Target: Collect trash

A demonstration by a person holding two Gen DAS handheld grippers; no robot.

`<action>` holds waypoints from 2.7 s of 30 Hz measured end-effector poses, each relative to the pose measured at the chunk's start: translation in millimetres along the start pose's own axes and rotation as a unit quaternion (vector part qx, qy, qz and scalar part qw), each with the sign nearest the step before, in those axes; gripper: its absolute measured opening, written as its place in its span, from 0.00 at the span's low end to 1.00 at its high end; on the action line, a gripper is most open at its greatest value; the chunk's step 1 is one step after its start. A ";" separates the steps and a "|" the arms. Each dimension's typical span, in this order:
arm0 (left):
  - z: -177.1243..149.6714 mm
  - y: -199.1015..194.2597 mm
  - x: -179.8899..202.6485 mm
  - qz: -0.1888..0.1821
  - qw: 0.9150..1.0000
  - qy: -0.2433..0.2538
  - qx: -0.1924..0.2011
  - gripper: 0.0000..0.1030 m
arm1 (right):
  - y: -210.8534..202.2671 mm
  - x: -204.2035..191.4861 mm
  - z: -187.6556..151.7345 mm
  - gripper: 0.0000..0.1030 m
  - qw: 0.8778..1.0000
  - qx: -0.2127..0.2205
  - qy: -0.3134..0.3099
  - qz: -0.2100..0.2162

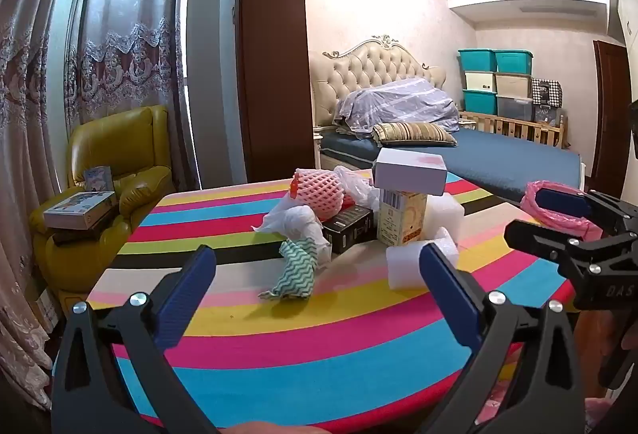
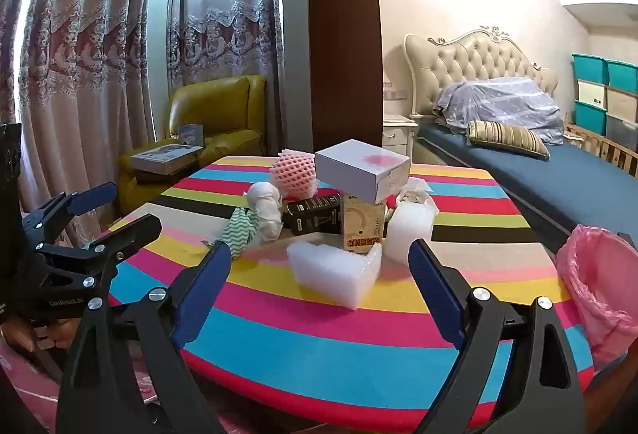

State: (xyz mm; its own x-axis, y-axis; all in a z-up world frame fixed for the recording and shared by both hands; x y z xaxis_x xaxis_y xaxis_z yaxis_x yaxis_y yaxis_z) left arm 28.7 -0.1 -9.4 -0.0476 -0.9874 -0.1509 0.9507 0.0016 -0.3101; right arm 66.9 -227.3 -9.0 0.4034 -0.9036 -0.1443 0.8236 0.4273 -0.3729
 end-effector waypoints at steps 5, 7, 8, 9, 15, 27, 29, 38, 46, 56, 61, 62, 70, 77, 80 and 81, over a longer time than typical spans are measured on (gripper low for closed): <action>0.1 -0.3 0.3 0.001 1.000 0.001 -0.001 0.96 | 0.4 -0.7 0.8 0.82 1.000 0.001 0.003 0.000; 0.3 -0.9 0.6 0.000 1.000 0.001 -0.002 0.96 | 0.5 -2.6 1.5 0.82 1.000 0.000 0.003 -0.001; 0.4 -1.1 0.9 0.001 1.000 0.001 -0.002 0.96 | 0.6 -3.9 1.8 0.82 1.000 0.001 0.002 -0.001; 0.0 0.0 0.0 -0.002 1.000 -0.001 -0.001 0.96 | -2.2 -0.6 2.9 0.82 1.000 0.002 0.009 0.004; -0.1 -0.3 -0.3 -0.001 1.000 -0.003 -0.002 0.96 | -3.9 -5.0 4.1 0.82 1.000 0.002 0.008 0.004; -6.1 4.3 -3.3 -0.003 1.000 -0.008 -0.007 0.96 | 2.3 -1.3 -1.1 0.82 1.000 -0.001 0.009 0.006; -5.5 4.3 -3.2 -0.002 1.000 -0.009 -0.007 0.96 | 2.4 -1.3 -1.1 0.82 1.000 -0.001 0.009 0.006; -3.5 2.8 -1.8 -0.004 1.000 -0.010 -0.007 0.96 | 4.1 -1.5 -2.4 0.82 1.000 -0.002 0.009 0.006; -3.9 4.3 -1.9 -0.005 1.000 -0.011 -0.008 0.96 | 4.2 -1.6 -2.4 0.82 1.000 -0.003 0.010 0.007; -4.2 4.7 -1.9 -0.006 1.000 -0.012 -0.008 0.96 | 4.3 -1.7 -2.3 0.82 1.000 -0.003 0.010 0.006; -4.0 4.6 -2.3 -0.006 1.000 -0.013 -0.009 0.96 | 5.1 -1.9 -2.9 0.82 1.000 -0.003 0.011 0.007; -4.0 4.6 -2.4 -0.006 1.000 -0.013 -0.009 0.96 | 5.2 -1.9 -2.9 0.82 1.000 -0.003 0.011 0.007; -4.5 3.3 -2.6 -0.006 1.000 -0.014 -0.009 0.96 | 6.6 -2.6 -3.9 0.82 1.000 -0.004 0.011 0.007; -4.7 3.4 -3.0 -0.006 1.000 -0.015 -0.010 0.96 | 6.1 -2.1 -3.5 0.82 1.000 -0.004 0.012 0.007; -5.0 3.2 -2.7 -0.006 1.000 -0.015 -0.010 0.96 | 6.3 -2.2 -3.6 0.82 1.000 -0.004 0.011 0.007; -4.9 3.4 -3.0 -0.006 1.000 -0.015 -0.010 0.96 | 6.1 -2.1 -3.5 0.82 1.000 -0.004 0.011 0.007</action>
State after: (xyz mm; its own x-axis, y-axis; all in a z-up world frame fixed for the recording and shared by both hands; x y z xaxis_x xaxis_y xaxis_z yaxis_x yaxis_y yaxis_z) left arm 30.6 3.6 -14.6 -0.0498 -0.9917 -0.1185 0.9438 -0.0079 -0.3305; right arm 69.6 -222.9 -14.2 0.4057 -0.8980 -0.1700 0.8146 0.4397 -0.3783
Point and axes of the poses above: each gripper's, at about its wrist camera, not at the fingertips, and y roughly the way its jaws point, x to its right, z to its top, the point moved 3 cm from there along y, roughly the way its jaws point, and after that the axes turned 5 degrees about y, right-handed, at the moved point
